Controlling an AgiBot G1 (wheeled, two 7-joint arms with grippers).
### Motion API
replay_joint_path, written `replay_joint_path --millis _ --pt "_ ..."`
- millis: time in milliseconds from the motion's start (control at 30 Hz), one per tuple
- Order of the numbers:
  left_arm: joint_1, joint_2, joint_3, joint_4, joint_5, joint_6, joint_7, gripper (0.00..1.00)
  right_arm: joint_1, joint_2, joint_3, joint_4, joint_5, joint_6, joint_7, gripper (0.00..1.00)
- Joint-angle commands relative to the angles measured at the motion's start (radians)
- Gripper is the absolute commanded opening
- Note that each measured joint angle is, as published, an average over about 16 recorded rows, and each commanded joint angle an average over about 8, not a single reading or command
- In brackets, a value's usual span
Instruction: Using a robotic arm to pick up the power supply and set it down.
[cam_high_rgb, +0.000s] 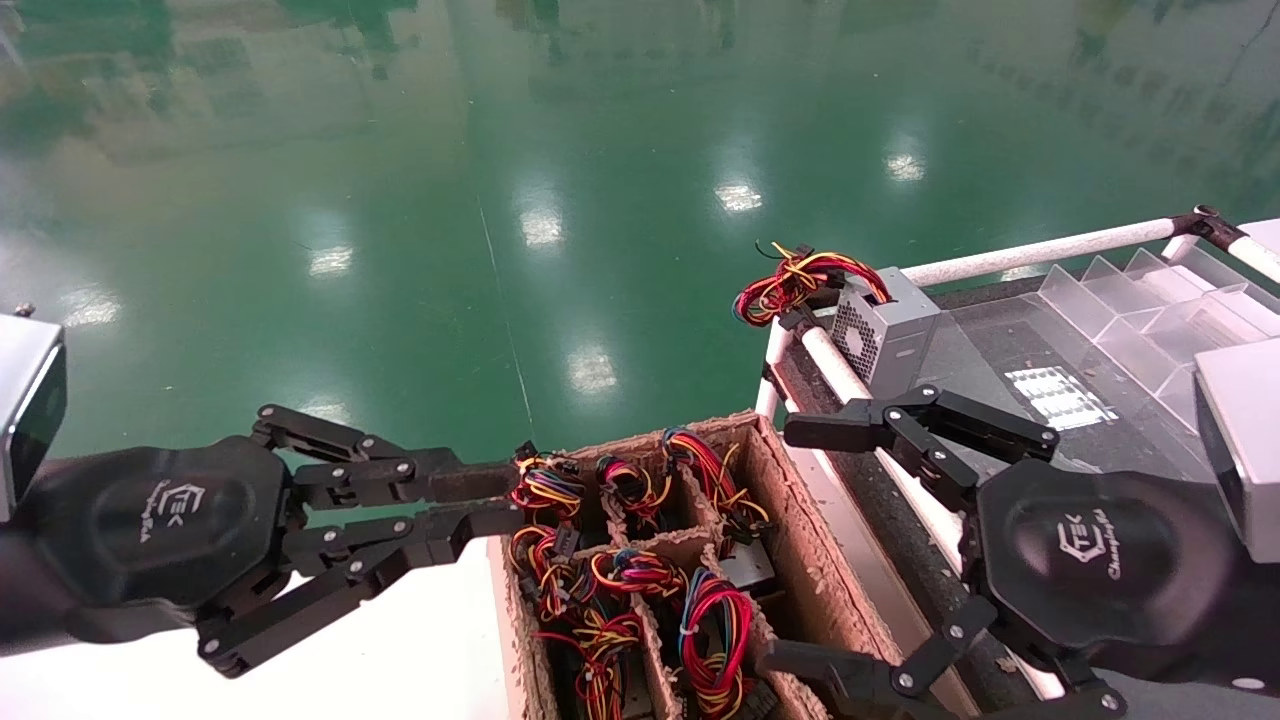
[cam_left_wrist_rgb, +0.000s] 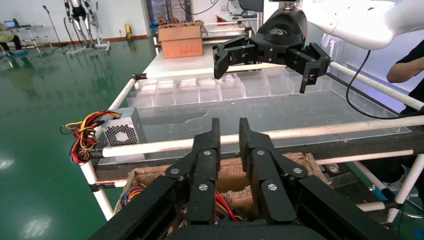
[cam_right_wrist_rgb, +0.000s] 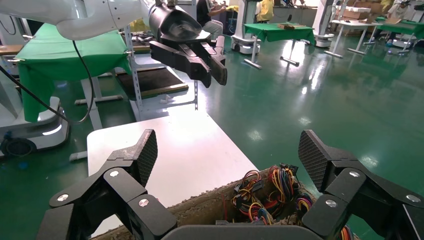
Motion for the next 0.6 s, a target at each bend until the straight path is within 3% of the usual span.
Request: replay_joint_path --millis 33,133,400,600 --pt "0.000 0.000 0.000 0.000 0.000 0.000 0.000 0.00 0.000 0.000 0.000 0.000 0.000 0.000 0.000 1.00" --pt "0.000 0.000 0.000 0.000 0.000 0.000 0.000 0.03 0.000 0.000 0.000 0.000 0.000 0.000 0.000 1.00" --pt "0.000 0.000 0.000 0.000 0.000 0.000 0.000 1.00 0.000 0.000 0.000 0.000 0.000 0.000 0.000 1.00" --pt "0.000 0.000 0.000 0.000 0.000 0.000 0.000 1.00 0.000 0.000 0.000 0.000 0.000 0.000 0.000 1.00"
